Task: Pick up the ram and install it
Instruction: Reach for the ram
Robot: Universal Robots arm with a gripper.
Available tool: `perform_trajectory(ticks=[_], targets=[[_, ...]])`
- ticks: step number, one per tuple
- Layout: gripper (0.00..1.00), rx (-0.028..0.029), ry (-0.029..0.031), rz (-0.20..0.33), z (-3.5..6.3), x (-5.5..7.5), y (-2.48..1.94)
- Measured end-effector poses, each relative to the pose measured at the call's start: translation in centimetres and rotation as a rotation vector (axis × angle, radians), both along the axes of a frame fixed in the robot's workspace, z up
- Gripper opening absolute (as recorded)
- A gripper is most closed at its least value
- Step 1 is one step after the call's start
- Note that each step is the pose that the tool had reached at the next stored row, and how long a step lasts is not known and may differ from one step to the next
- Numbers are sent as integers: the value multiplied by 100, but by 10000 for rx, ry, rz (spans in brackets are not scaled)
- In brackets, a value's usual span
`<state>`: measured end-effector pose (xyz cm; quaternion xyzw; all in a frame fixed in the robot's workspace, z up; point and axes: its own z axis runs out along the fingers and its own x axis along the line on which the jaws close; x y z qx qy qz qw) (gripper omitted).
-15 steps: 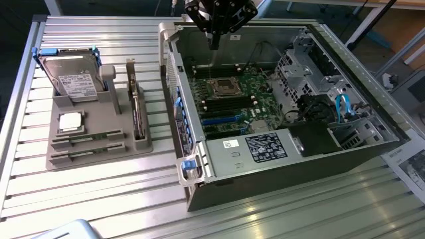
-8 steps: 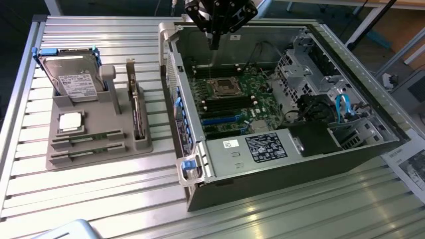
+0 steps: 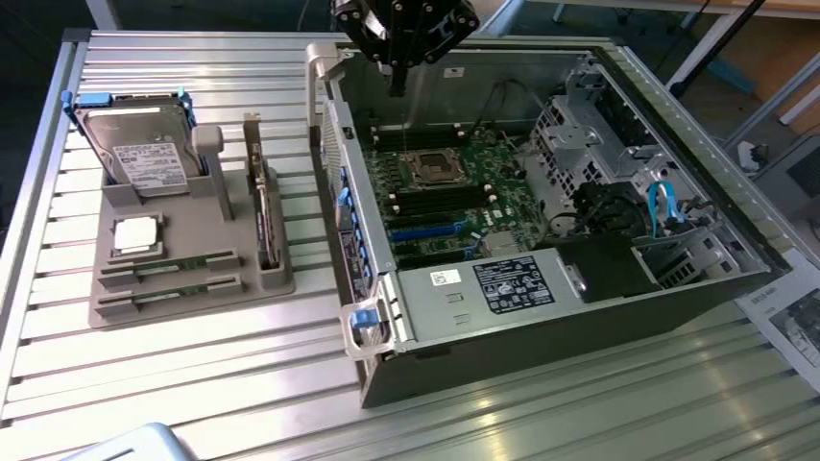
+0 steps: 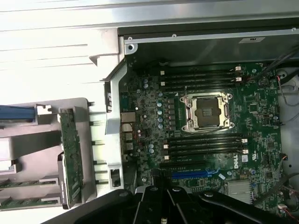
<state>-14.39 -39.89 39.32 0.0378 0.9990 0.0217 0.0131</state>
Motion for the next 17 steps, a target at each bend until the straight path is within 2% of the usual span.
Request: perform_trajectory(ticks=[5,8,17], targets=[[10,1,-1,0,-1,-171,0],[10,0,0,0,-1,-329,0],[10,1,0,0,-1,-696,0]])
